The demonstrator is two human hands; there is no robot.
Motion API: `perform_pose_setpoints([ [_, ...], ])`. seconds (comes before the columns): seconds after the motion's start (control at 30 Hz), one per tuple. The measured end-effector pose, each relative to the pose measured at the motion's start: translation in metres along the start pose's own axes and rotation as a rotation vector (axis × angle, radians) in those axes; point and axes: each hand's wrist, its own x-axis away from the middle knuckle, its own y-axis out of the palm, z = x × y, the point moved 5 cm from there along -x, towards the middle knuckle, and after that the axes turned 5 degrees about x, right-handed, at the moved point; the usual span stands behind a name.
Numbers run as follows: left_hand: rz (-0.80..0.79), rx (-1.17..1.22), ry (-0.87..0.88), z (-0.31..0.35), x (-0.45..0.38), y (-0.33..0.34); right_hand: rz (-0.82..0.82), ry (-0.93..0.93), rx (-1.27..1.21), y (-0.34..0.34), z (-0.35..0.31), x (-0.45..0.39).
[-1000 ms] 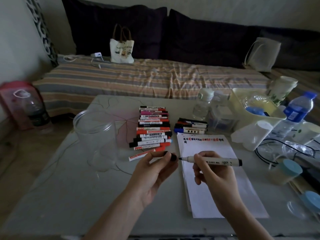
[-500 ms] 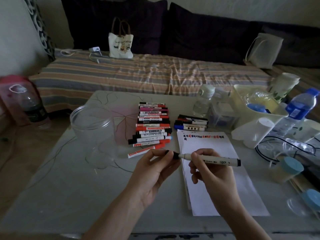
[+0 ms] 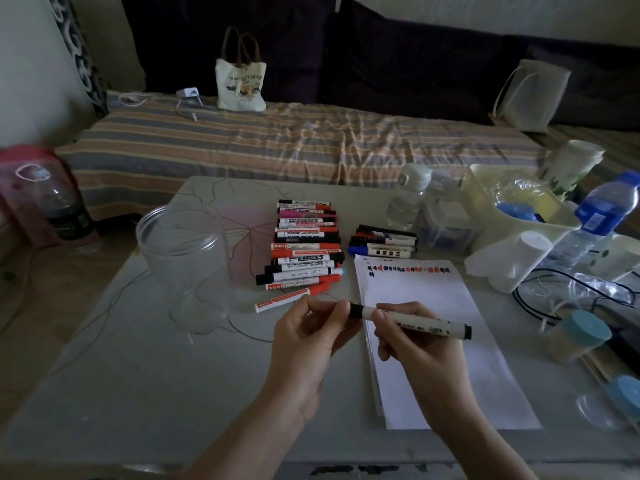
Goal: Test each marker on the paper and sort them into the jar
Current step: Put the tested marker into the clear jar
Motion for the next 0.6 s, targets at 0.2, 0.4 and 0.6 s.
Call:
perform_pose_setpoints([
  [0.2, 0.021, -0.073, 0.076, 0.002, -0.003, 0.005, 0.040, 0.073, -0.150, 0.007, 0.011, 0.000],
  [0.4, 0.057, 0.112, 0.047, 0.005, -0.014, 0.000, -0.044, 0.247, -0.184, 0.008, 0.012, -0.005],
  [0.6, 0.083, 0.142, 0.237, 0.046, -0.017, -0.028, -0.126, 0.200, 0.095, 0.015, -0.004, -0.006],
])
